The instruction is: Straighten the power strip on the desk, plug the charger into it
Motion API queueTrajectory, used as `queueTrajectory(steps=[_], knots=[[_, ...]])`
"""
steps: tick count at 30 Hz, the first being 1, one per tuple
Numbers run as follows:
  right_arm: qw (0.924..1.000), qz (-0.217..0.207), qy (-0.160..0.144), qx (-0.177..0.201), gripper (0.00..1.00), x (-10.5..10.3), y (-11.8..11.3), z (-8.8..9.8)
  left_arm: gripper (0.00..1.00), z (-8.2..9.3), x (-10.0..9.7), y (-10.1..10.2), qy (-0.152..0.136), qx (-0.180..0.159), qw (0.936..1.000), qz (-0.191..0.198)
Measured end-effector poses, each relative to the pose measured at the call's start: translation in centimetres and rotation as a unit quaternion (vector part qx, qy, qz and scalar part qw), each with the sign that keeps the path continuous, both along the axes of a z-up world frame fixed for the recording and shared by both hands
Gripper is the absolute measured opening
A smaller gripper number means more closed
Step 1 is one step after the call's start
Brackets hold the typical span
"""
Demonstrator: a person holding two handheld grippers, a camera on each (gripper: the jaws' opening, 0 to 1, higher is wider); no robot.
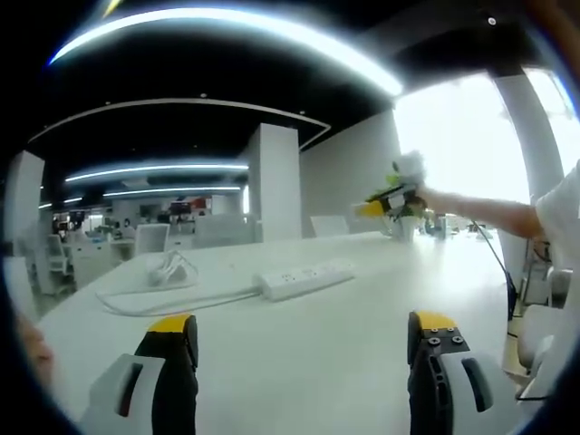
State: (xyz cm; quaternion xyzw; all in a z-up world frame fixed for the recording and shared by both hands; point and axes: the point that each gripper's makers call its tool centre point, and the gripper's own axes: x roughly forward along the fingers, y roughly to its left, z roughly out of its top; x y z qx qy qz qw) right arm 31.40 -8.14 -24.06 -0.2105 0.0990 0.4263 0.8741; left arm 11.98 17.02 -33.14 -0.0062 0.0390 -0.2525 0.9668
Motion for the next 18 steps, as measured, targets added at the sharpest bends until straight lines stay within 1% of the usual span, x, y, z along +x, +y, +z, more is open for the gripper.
queueTrajectory(steps=[6,9,15,18], knots=[[0.9991,0.005,0.007,-0.042,0.22,0.0,0.8,-0.5,0.99,0.0,0.0,0.0,0.000,-0.003,1.0000,0.000],[0.9972,0.006,0.007,-0.074,0.22,0.0,1.1,-0.8,0.99,0.1,-0.1,0.0,0.000,-0.003,1.0000,0.000],[0.9939,0.013,0.011,-0.109,0.22,0.1,1.8,-0.8,0.99,0.2,-0.2,0.2,-0.001,-0.004,1.0000,0.001],[0.9928,0.016,0.012,-0.118,0.22,0.0,2.1,-0.7,0.99,0.2,-0.2,0.3,-0.002,-0.004,1.0000,0.002]])
